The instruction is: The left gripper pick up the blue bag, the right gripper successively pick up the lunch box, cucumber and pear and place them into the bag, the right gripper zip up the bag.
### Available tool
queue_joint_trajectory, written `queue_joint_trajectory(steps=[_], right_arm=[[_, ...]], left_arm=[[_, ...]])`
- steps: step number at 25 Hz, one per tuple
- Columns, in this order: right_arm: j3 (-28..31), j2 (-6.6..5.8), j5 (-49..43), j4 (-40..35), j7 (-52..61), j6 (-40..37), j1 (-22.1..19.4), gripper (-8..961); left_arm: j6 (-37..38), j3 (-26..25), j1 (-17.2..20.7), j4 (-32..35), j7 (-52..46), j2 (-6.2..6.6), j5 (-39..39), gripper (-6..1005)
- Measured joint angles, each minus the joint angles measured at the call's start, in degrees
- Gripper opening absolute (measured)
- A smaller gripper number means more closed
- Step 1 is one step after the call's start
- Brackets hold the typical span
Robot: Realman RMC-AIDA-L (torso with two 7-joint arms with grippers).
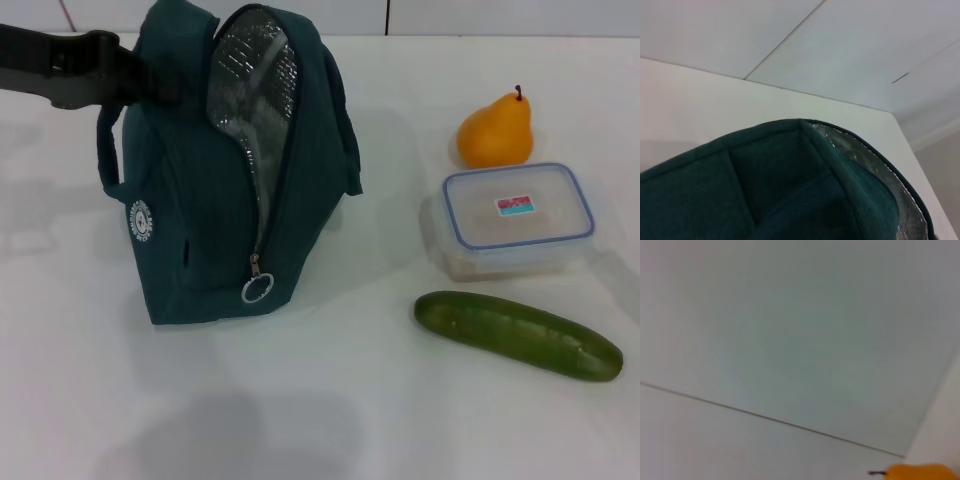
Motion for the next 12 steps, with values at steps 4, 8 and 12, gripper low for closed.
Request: queue_joint_trajectory(steps=[4, 8, 12], right_arm=[[-0.3, 0.24, -0.7, -0.2, 1.9, 4.5, 1.3, 786], [-0.4, 0.28, -0.9, -0.9, 3.0, 7.7, 2.0, 783], [-1.3, 0.44, -0.9, -1.7, 3.5, 10.7, 3.1, 781]], left_arm=[[0.0, 0.0, 0.0, 0.0, 0.0, 0.03, 0.0, 41], [0.0, 0.0, 0.0, 0.0, 0.1, 0.16, -0.1, 41], [0.1, 0.0, 0.0, 0.0, 0.2, 0.16, -0.4, 41]])
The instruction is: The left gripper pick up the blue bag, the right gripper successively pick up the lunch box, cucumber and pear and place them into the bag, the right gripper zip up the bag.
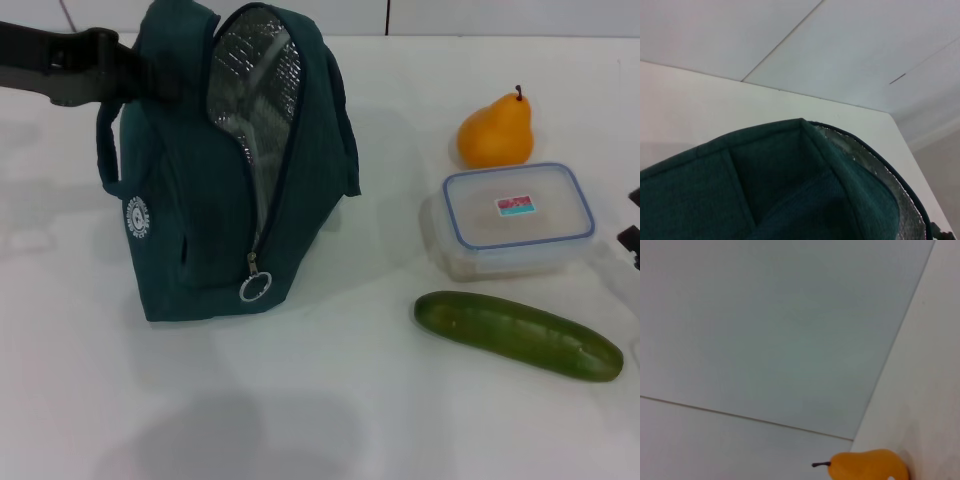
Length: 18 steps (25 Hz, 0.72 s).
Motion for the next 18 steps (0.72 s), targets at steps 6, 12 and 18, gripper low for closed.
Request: queue_joint_trajectory(steps=[6, 12, 18], right_arm=[[-1.7, 0.24, 0.0, -2.8, 0.2, 4.9, 2.0, 777], [-2.3, 0.26, 0.0, -3.5, 0.3, 8.6, 4.6, 773], [-3.6, 0.27, 0.1, -3.5, 0.4, 9.6, 6.5, 769]], left_arm=[[0.1, 0.0, 0.0, 0.1, 0.4, -0.09, -0.1, 41], [0.2, 0.1, 0.0, 0.0, 0.9, -0.09, -0.1, 41], [0.2, 0.1, 0.0, 0.0, 1.6, -0.10, -0.1, 41]])
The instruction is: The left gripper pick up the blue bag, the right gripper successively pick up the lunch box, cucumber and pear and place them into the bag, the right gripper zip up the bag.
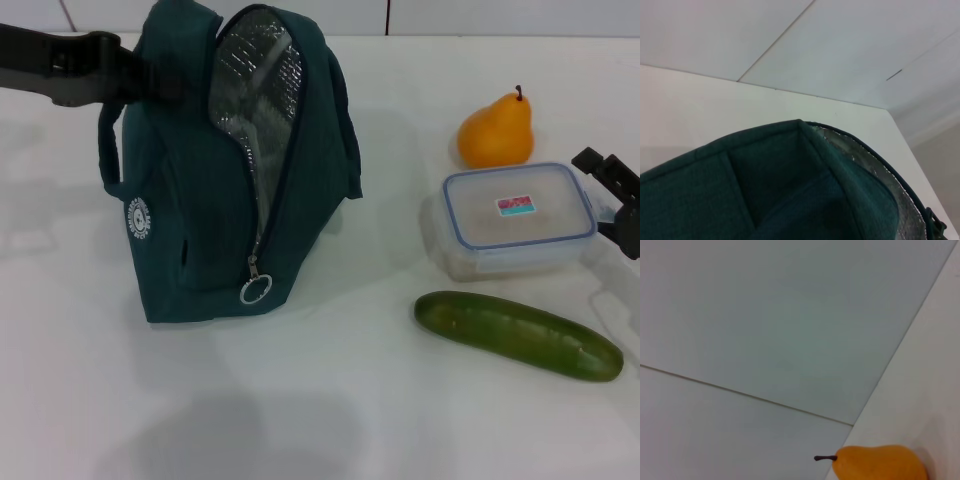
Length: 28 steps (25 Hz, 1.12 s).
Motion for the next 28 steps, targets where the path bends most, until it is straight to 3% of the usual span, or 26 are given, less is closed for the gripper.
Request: queue_joint_trajectory(steps=[15, 18, 28], right_arm=[[-1.1, -0.04, 0.0, 0.0, -0.3, -0.6, -0.1, 759], [-1.2, -0.05, 0.1, 0.0, -0.4, -0.4, -0.1, 536], [-1.0, 0.02, 0.5, 0.0, -0.5, -0.2, -0.5, 315]], left_arm=[[0.1, 0.0, 0.2, 0.0, 0.4, 0.05, 0.0, 41], [0.1, 0.0, 0.2, 0.0, 0.4, 0.07, 0.0, 41], [0.7, 0.0, 0.0, 0.0, 0.8, 0.07, 0.0, 41]])
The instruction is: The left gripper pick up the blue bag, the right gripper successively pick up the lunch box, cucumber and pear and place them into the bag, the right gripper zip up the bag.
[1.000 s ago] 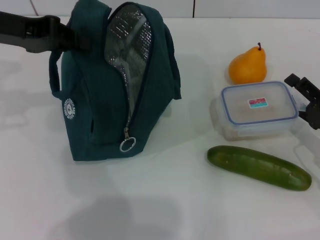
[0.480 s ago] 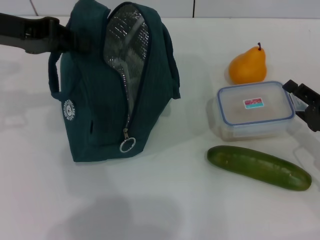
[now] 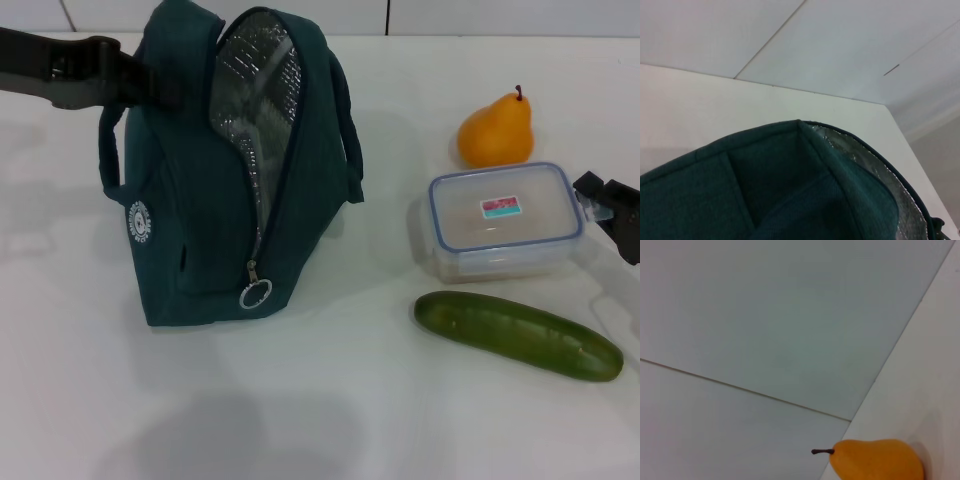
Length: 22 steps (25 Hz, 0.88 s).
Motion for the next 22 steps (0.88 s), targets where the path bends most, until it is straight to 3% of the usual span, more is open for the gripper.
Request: queue_joint_trajectory(steps=[6, 22], right_arm=[[-0.1, -0.02, 0.0, 0.0, -0.8, -0.3, 0.1, 114], [0.4, 0.06, 5.3, 0.0, -3.0, -10.4, 0.0, 106]], left_arm=[[0.1, 0.0, 0.0, 0.0, 0.2, -0.08, 0.0, 41], [0.3, 0.6, -0.1, -0.1, 0.3, -0.07, -1.4, 41]])
